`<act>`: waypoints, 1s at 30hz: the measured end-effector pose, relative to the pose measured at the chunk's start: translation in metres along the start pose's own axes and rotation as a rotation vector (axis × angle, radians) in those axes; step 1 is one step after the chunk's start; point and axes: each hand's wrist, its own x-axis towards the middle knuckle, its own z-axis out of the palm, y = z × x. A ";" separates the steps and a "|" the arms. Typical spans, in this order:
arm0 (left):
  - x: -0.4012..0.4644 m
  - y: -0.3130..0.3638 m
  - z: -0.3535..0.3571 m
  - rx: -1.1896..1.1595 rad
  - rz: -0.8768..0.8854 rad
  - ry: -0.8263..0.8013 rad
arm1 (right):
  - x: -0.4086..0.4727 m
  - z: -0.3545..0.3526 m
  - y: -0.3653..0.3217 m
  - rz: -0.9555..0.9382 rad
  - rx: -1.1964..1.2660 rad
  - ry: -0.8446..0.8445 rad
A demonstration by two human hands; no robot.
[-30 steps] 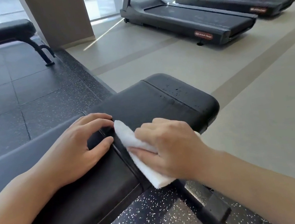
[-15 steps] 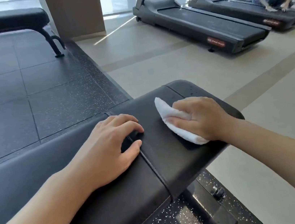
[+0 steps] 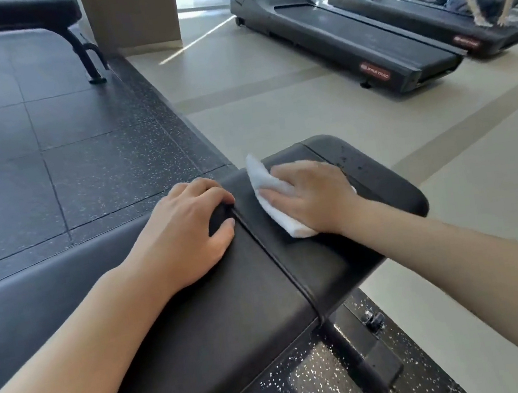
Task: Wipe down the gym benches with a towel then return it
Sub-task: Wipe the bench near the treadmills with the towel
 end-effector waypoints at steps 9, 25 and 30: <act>0.006 -0.008 -0.008 -0.002 -0.054 -0.066 | 0.018 0.000 -0.003 -0.055 -0.052 0.083; -0.010 0.014 -0.012 -0.087 0.058 -0.022 | -0.076 -0.020 0.016 0.006 0.012 0.075; -0.010 0.014 -0.004 -0.057 0.104 -0.057 | 0.001 -0.009 0.035 0.139 -0.122 0.059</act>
